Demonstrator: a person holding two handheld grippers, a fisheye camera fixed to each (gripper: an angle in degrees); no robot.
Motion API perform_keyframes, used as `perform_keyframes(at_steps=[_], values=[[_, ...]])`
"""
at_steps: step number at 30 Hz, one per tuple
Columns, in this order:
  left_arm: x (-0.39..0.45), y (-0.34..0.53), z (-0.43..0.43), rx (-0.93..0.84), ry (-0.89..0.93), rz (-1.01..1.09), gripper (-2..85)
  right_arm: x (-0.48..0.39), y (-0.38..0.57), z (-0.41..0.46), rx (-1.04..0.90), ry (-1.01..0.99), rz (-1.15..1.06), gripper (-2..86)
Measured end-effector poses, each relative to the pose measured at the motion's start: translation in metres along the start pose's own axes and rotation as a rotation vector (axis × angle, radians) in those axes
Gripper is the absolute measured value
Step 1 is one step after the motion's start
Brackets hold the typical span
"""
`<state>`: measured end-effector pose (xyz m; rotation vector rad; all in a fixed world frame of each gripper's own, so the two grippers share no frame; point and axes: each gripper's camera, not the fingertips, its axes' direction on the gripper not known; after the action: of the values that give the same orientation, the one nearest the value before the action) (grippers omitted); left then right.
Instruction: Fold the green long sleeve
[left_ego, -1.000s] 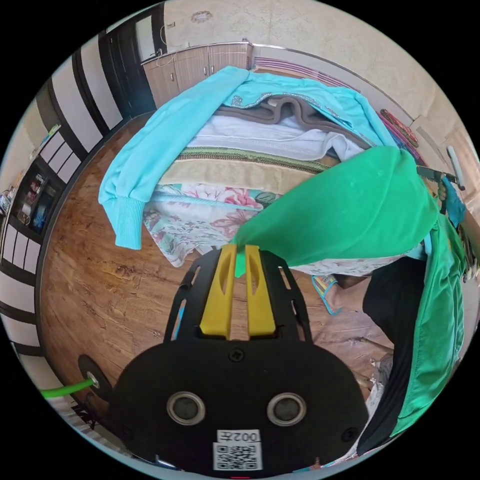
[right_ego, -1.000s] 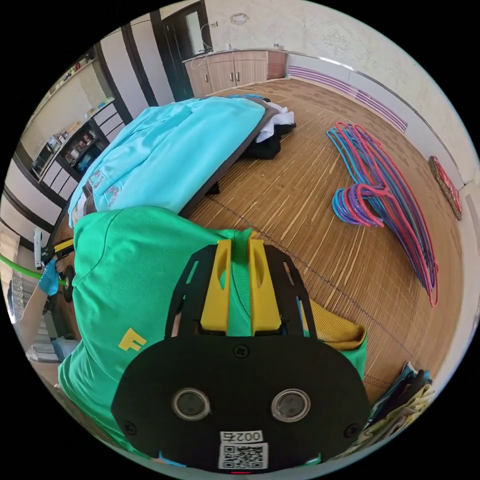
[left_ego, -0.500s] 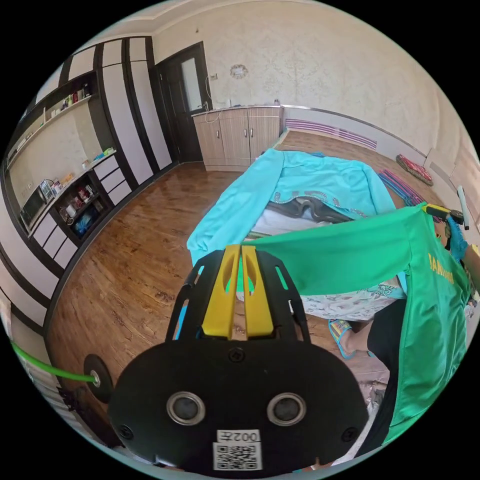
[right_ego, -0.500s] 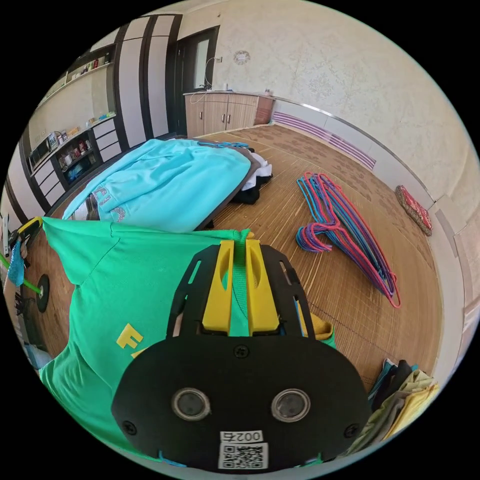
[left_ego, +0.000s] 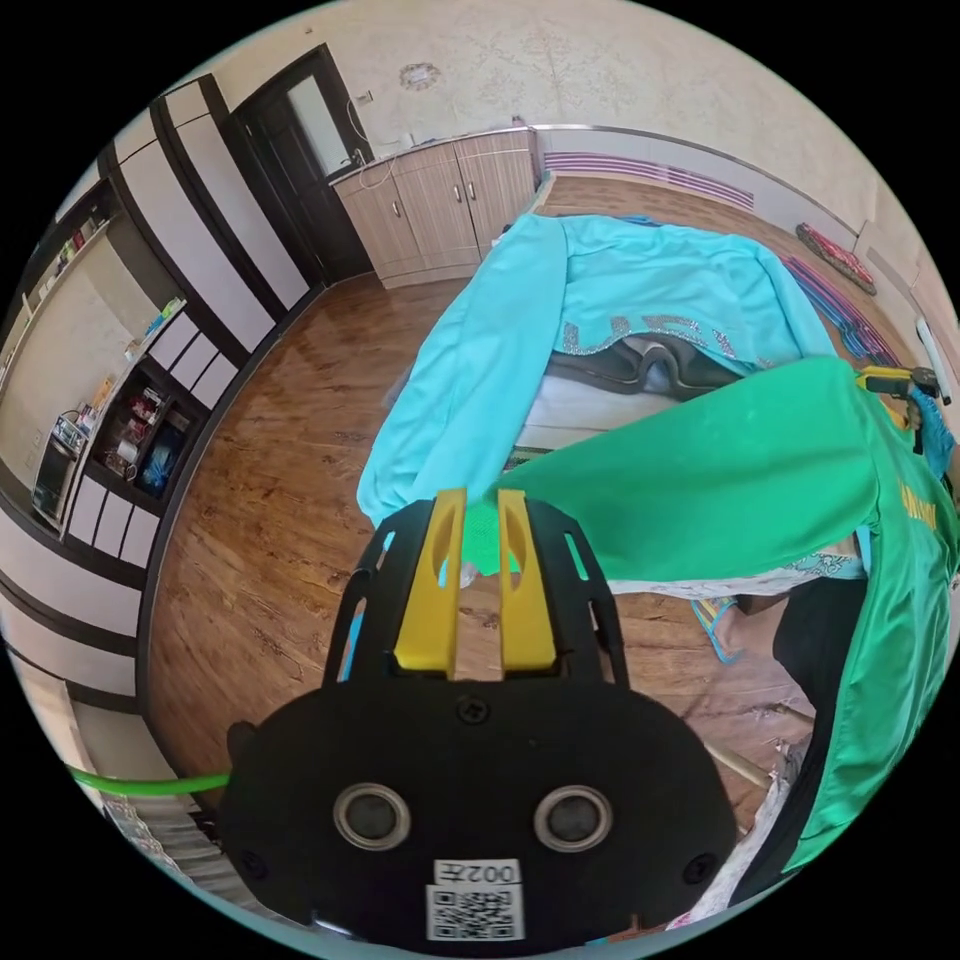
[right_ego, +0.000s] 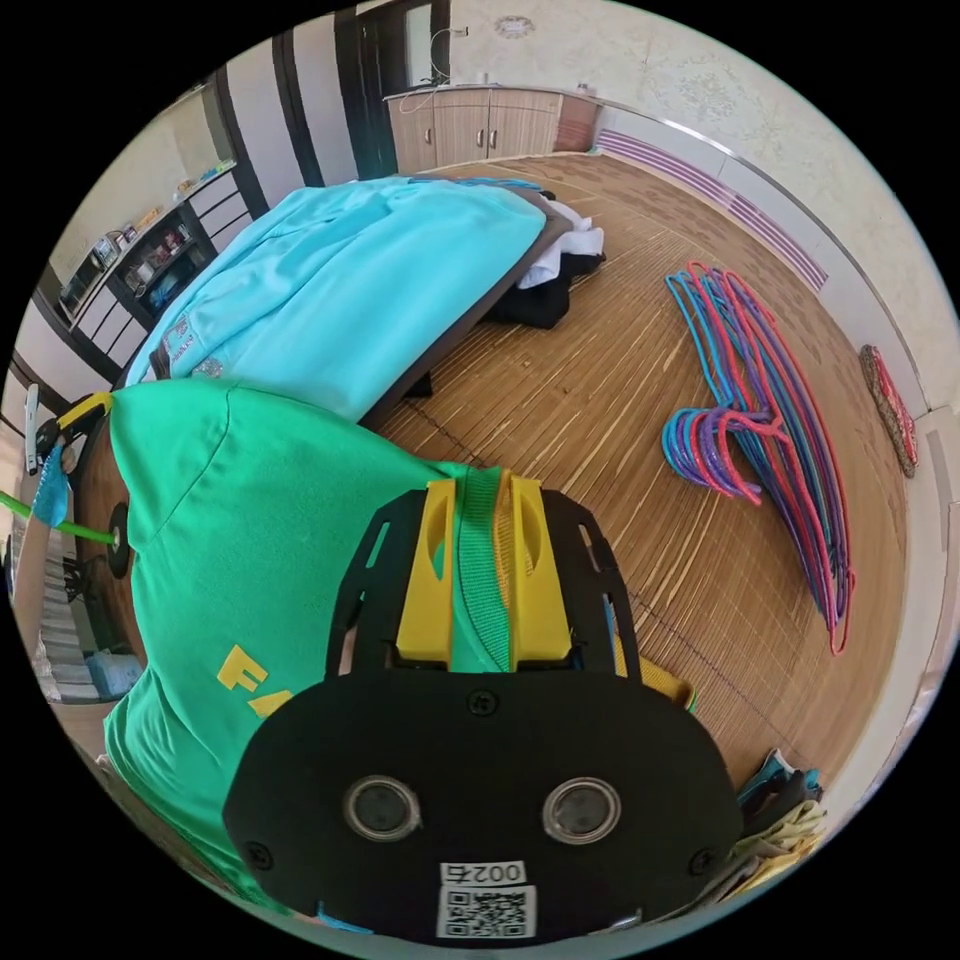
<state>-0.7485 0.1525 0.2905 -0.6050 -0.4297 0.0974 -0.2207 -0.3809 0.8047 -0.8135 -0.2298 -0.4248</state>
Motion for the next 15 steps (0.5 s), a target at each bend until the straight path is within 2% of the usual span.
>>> perform_keyframes(at_steps=[3,8,15], values=[[-0.006,0.002,-0.002,-0.041,0.007,0.022,8.5,0.005,0.001,-0.005,-0.001,-0.033,-0.005,10.3],[-0.016,0.014,-0.014,-0.05,-0.024,0.016,6.9,0.007,0.01,-0.022,0.034,-0.049,0.005,10.4],[0.001,0.033,-0.028,-0.022,0.071,0.061,6.8,-0.02,0.042,-0.06,0.15,-0.091,-0.042,9.3]])
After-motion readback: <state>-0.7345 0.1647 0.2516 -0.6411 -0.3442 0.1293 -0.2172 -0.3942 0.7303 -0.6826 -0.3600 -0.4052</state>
